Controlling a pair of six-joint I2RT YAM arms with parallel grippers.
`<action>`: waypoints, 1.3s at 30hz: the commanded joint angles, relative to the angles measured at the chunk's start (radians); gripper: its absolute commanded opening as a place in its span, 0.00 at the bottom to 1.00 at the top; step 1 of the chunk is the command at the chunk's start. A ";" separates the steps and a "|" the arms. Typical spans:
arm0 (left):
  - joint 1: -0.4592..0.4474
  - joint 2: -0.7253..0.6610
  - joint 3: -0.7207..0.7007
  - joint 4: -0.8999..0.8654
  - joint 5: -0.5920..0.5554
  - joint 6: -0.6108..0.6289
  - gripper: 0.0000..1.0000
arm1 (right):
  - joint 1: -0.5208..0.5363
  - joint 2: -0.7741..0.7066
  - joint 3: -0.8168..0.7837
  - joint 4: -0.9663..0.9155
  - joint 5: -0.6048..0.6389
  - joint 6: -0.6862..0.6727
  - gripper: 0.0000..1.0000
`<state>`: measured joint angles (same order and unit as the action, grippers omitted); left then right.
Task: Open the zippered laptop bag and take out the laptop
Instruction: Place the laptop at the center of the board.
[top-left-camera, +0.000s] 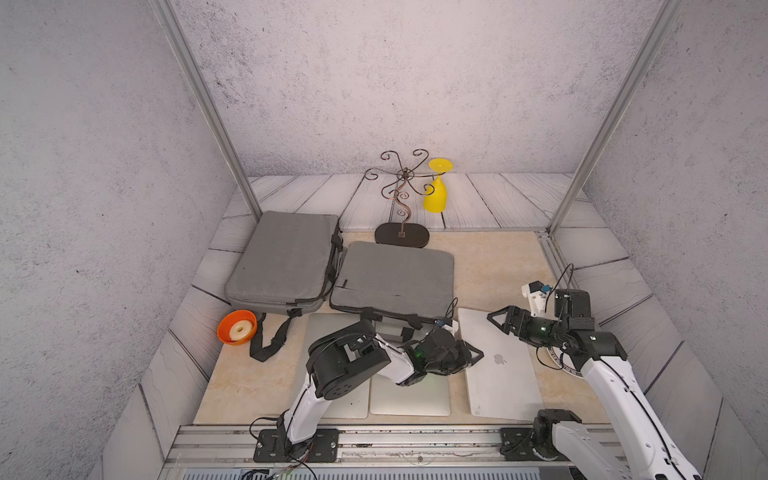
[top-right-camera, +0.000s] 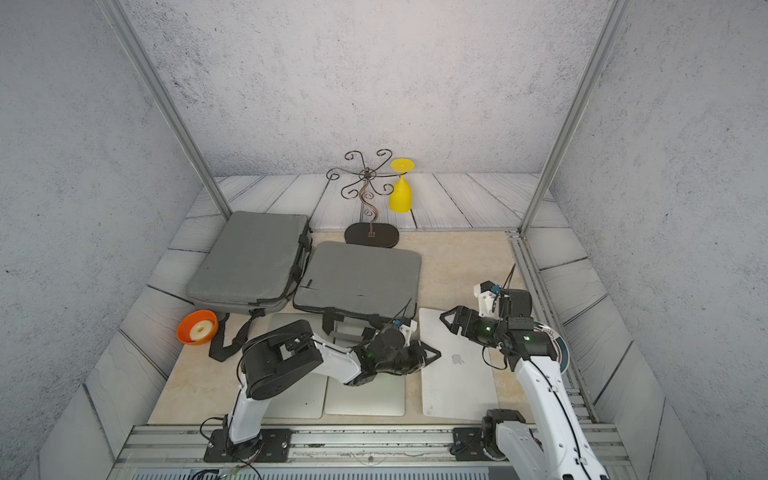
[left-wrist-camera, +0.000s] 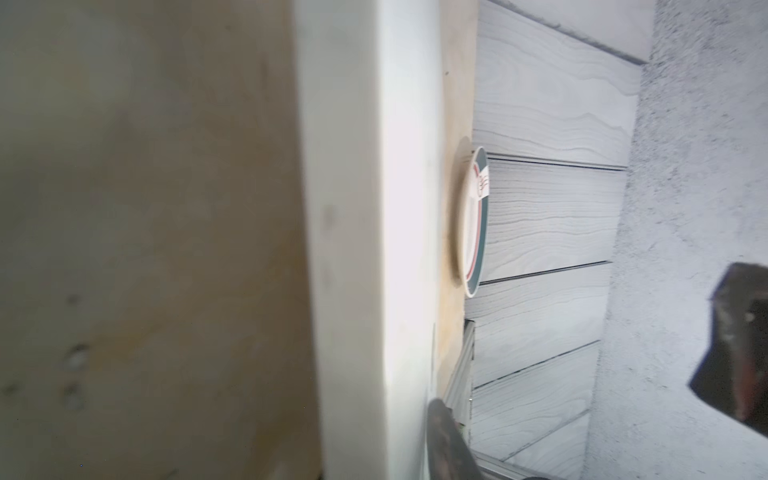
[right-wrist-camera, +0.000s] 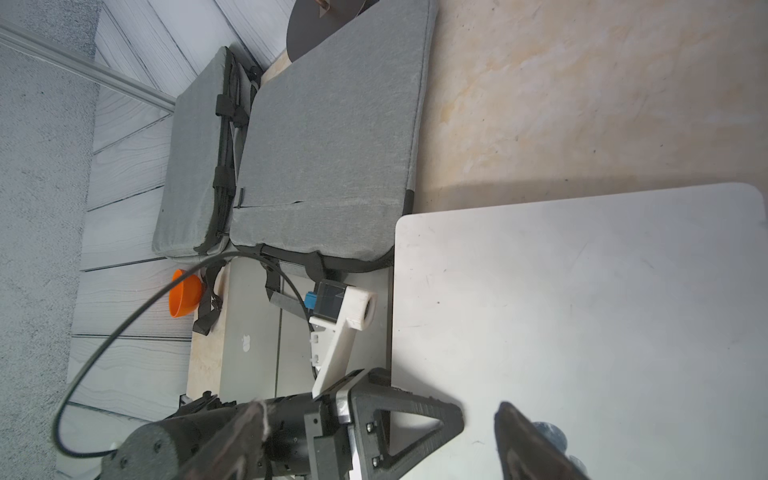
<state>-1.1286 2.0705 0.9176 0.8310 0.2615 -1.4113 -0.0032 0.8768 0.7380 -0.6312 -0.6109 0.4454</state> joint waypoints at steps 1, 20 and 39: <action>0.003 -0.042 -0.004 0.015 0.015 0.030 0.34 | -0.003 -0.011 -0.009 0.013 -0.003 0.004 0.86; 0.028 -0.143 0.007 -0.240 0.083 0.152 0.59 | -0.003 0.003 -0.030 0.035 -0.009 0.010 0.86; 0.079 -0.219 0.076 -0.563 0.119 0.315 0.62 | -0.003 0.044 -0.042 0.077 -0.013 0.024 0.86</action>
<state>-1.0599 1.8923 0.9424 0.3702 0.3717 -1.1725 -0.0032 0.9096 0.7071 -0.5663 -0.6147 0.4622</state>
